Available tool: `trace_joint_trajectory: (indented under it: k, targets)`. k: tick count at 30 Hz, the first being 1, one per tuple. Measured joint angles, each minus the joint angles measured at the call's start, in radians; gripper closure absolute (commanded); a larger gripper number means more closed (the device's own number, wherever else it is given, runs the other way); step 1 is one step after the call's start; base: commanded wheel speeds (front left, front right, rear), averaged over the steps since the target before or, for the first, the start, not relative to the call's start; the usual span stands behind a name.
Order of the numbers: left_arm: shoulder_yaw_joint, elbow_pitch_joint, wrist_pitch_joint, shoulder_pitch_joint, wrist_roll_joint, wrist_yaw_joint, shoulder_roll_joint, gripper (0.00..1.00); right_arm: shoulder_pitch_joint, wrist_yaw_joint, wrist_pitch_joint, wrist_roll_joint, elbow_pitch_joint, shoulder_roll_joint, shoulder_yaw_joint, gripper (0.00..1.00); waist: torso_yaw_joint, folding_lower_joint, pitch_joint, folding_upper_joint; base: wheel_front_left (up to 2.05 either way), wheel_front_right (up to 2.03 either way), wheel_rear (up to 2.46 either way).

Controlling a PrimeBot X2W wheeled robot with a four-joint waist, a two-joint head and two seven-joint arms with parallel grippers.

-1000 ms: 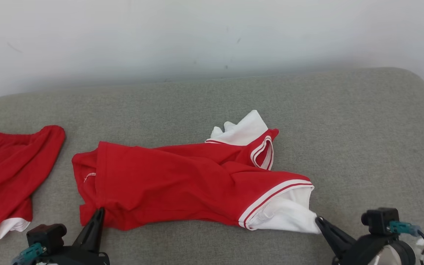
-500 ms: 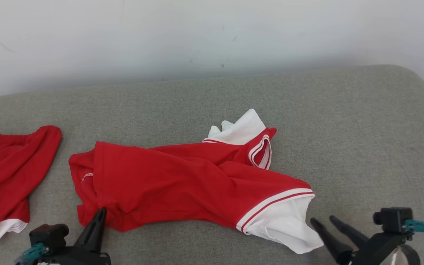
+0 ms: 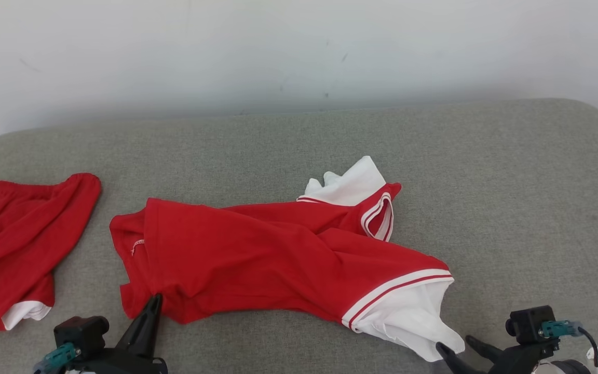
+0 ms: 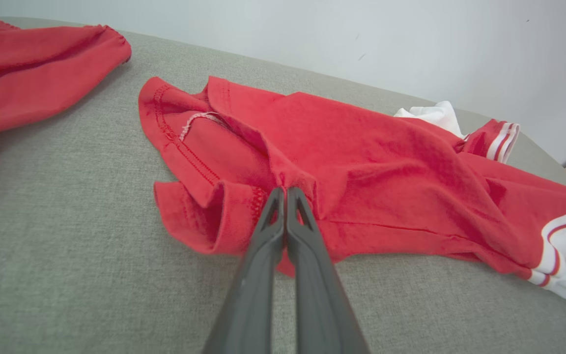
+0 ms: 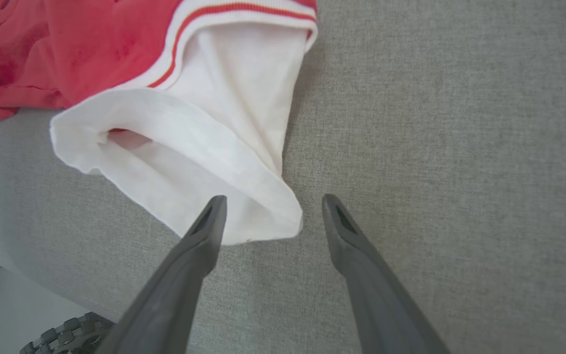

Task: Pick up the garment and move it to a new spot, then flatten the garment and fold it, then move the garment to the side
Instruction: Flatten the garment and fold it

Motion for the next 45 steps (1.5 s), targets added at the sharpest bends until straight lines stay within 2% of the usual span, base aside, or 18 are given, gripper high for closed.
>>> trace_joint_trajectory:
  k: [3,4,5,6,14,22,23,25,26,34,45]
  targets:
    - [0.002,0.001,0.0,0.0,0.001,0.0,-0.001,1.0,-0.002,-0.01,0.021,-0.021,0.012,-0.001,0.012,0.0,0.006,0.0001,0.006,0.0001,0.0,0.0,0.0]
    - [0.004,0.001,0.0,0.0,0.001,0.0,-0.001,1.0,-0.003,-0.018,0.03,-0.03,0.016,-0.002,0.016,0.13,0.007,0.0001,0.006,0.0001,0.0,0.0,0.0]
    - [0.004,0.002,0.0,0.0,0.001,0.0,-0.001,1.0,-0.003,-0.018,0.034,-0.035,0.016,-0.004,0.02,0.65,0.008,0.0,0.007,0.0001,0.0,0.0,0.0]
    - [0.004,0.002,0.0,0.0,0.001,0.0,-0.001,1.0,-0.003,-0.019,0.034,-0.041,0.015,-0.006,0.02,1.0,0.009,0.0,0.007,0.0,0.0,0.0,0.0]
    - [0.009,0.004,0.0,0.0,0.001,-0.008,-0.002,1.0,-0.046,-0.035,0.029,-0.076,0.002,-0.013,0.024,1.0,0.011,0.0,0.013,0.0001,0.0,0.0,0.0]
    - [0.012,-0.033,0.007,-0.043,0.025,-0.008,0.026,1.0,-0.173,-0.052,-0.047,-0.128,-0.029,-0.021,-0.006,1.0,0.026,0.0001,0.026,0.0,0.0,0.0,0.0]
    - [-0.004,-0.031,0.027,-0.046,0.033,-0.013,0.034,0.91,-0.177,-0.052,-0.052,-0.129,-0.029,-0.021,-0.006,1.0,0.029,0.0001,0.026,0.0001,0.0,0.0,0.0]
    - [-0.027,-0.016,0.059,-0.039,0.034,-0.017,0.035,0.44,-0.179,-0.052,-0.061,-0.137,-0.024,-0.021,-0.006,1.0,0.037,0.0001,0.028,0.0001,0.0,0.0,0.0]
    - [-0.046,-0.011,0.072,-0.037,0.044,-0.018,0.037,0.0,-0.179,-0.052,-0.066,-0.14,-0.019,-0.021,-0.006,1.0,0.04,0.0001,0.029,0.0001,0.0,0.0,0.0]
    - [-0.056,-0.037,0.084,-0.019,0.097,0.036,0.06,0.0,-0.179,-0.052,-0.094,-0.147,0.016,-0.013,-0.001,1.0,0.055,0.0,0.027,0.0001,0.0,0.0,0.0]
    - [-0.058,-0.062,0.113,-0.024,0.102,0.044,0.059,0.0,-0.182,-0.049,-0.119,-0.156,0.044,0.0,0.012,1.0,0.052,0.0,0.027,0.0001,0.0,0.0,0.0]
